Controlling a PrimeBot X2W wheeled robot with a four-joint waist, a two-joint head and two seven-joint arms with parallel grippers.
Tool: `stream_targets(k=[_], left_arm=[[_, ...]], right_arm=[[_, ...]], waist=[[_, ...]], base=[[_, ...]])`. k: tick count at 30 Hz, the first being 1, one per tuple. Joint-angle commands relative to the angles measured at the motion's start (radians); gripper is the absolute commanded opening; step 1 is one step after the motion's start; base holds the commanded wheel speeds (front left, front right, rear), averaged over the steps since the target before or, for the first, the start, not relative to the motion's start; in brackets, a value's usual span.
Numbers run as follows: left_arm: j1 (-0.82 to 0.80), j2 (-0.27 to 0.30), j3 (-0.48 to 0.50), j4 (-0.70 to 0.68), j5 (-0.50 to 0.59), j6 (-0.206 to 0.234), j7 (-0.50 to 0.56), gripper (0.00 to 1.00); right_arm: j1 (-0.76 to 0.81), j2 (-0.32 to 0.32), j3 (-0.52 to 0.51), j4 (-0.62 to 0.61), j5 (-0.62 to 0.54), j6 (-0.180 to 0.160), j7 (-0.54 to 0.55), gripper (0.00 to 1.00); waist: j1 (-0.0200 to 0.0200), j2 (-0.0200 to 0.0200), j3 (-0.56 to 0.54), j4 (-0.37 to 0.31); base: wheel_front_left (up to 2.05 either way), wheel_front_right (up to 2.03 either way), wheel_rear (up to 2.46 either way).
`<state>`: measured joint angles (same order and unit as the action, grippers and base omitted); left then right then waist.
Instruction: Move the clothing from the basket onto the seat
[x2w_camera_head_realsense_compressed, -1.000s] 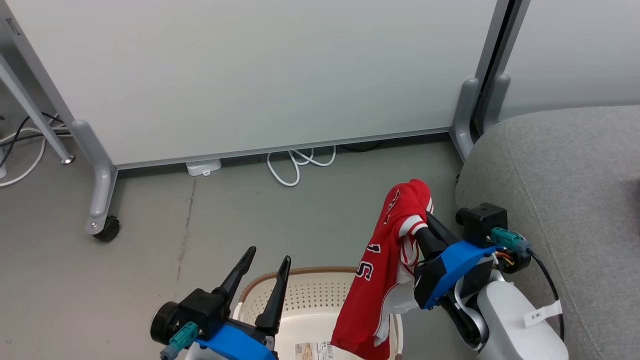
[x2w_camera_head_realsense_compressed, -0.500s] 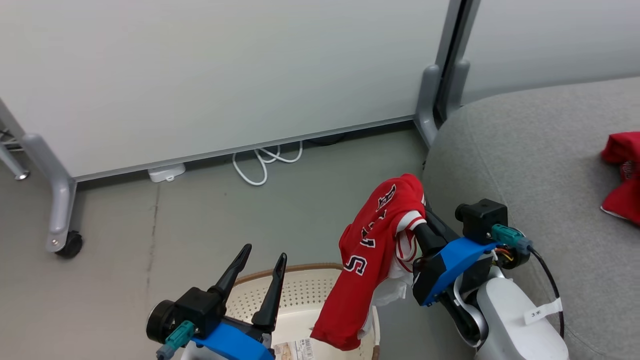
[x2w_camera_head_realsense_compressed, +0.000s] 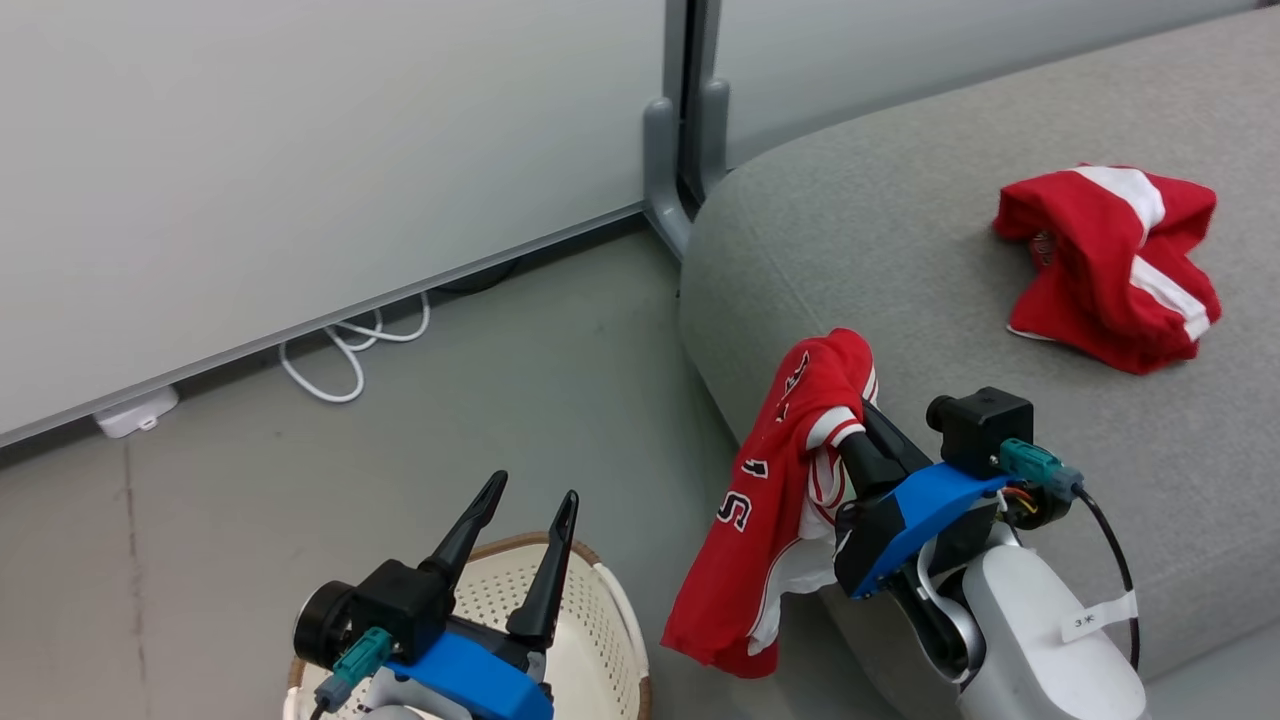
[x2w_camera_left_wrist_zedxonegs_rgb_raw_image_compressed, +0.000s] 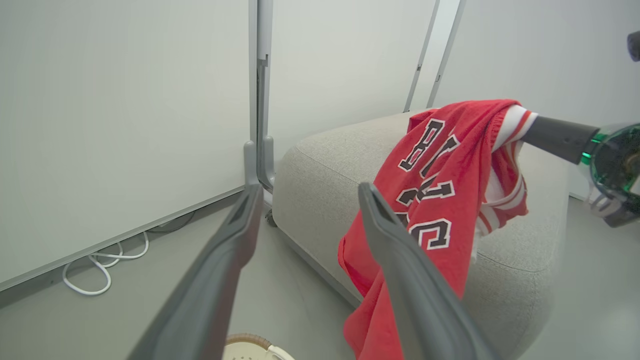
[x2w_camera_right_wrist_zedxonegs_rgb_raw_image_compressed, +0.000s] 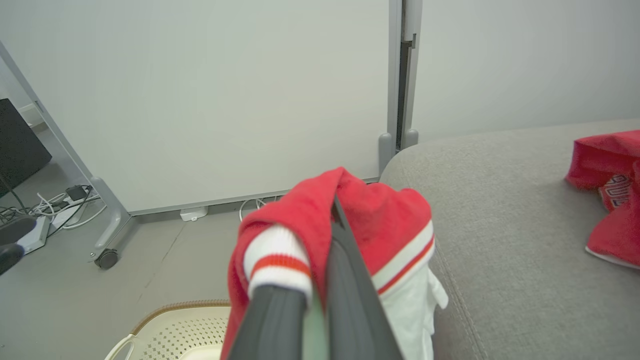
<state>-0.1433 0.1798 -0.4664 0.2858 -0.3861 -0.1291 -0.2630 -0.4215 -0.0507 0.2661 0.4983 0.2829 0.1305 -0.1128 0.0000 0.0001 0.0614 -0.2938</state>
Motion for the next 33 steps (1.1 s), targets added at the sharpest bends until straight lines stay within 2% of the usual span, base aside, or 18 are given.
stream_targets(k=[1, 17, 33], left_arm=[[-0.014, 0.005, 0.001, -0.003, 0.004, -0.001, -0.003, 1.00], [-0.027, 0.023, -0.003, 0.003, 0.003, -0.001, -0.003, 1.00], [-0.077, 0.036, -0.057, 0.027, -0.018, -0.002, -0.003, 1.00]], right_arm=[[-0.001, 0.001, -0.002, -0.002, 0.000, 0.000, -0.005, 0.00], [0.005, 0.001, -0.006, 0.003, 0.021, 0.000, -0.024, 0.00], [0.031, 0.001, -0.050, -0.015, 0.013, 0.000, -0.035, 0.00]], waist=[[0.0000, -0.0001, 0.012, -0.060], [0.0000, -0.0001, 0.038, -0.240], [0.0000, -0.0001, 0.052, -0.256]], base=[[0.00, 0.00, 0.00], [0.00, 0.00, 0.00], [0.00, 0.00, 0.00]])
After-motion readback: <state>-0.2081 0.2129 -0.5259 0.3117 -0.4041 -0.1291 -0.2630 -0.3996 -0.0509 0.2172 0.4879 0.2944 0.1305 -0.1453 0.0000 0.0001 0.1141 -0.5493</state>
